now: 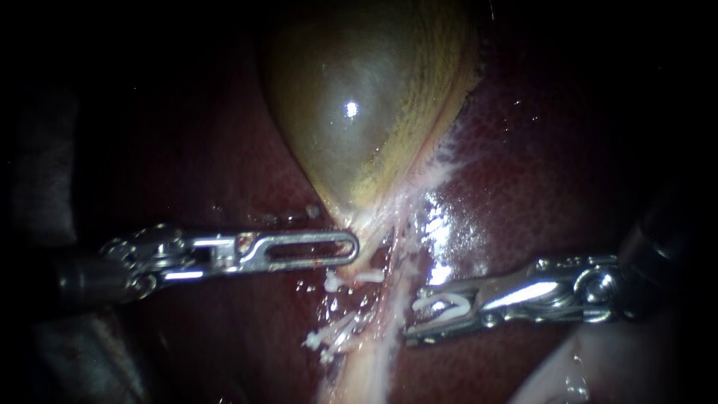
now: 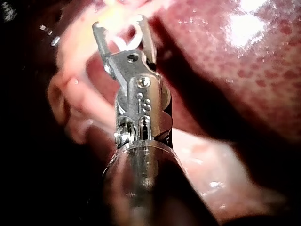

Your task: Clipping first clip right tube

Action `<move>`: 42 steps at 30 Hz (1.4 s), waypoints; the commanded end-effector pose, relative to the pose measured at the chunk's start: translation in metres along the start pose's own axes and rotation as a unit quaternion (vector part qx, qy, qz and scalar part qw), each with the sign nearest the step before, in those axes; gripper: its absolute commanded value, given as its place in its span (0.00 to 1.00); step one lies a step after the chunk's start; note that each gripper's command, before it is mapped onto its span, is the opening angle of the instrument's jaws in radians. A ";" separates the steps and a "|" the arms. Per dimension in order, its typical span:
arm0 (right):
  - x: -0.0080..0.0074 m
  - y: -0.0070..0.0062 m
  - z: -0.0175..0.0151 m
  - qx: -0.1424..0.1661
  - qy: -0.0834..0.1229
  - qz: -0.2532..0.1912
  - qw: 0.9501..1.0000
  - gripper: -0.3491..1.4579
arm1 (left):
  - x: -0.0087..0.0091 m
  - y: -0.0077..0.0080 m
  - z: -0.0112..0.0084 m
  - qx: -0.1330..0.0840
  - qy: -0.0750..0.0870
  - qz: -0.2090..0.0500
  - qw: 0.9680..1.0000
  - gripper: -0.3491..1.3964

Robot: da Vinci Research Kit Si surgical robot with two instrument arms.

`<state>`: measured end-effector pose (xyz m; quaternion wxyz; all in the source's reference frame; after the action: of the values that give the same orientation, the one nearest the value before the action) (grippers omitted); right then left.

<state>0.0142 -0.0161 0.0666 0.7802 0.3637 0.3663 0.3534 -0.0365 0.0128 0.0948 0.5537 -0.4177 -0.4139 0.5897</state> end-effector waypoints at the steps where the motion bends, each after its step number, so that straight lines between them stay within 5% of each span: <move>1: 0.0000 0.0000 0.0000 0.000 0.000 0.000 1.000 0.45 | 0.0000 0.0000 0.0000 0.000 0.000 0.000 1.000 0.00; 10: 0.0002 0.0000 0.0004 -0.001 0.001 0.013 1.000 0.45 | 0.0000 0.0007 -0.0018 -0.004 -0.005 -0.002 1.000 0.00; 27: 0.0008 0.0016 0.0040 -0.010 0.007 0.024 1.000 0.45 | 0.0010 0.0048 -0.0080 -0.005 -0.028 -0.012 1.000 0.00; 42: 0.0005 0.0032 0.0060 -0.010 0.008 0.022 1.000 0.47 | 0.0004 0.0065 -0.0089 0.001 -0.036 -0.013 0.999 0.00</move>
<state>0.0185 -0.0160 0.0720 0.7728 0.3603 0.3612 0.3775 -0.0300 0.0131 0.0857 0.5466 -0.3890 -0.4386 0.5979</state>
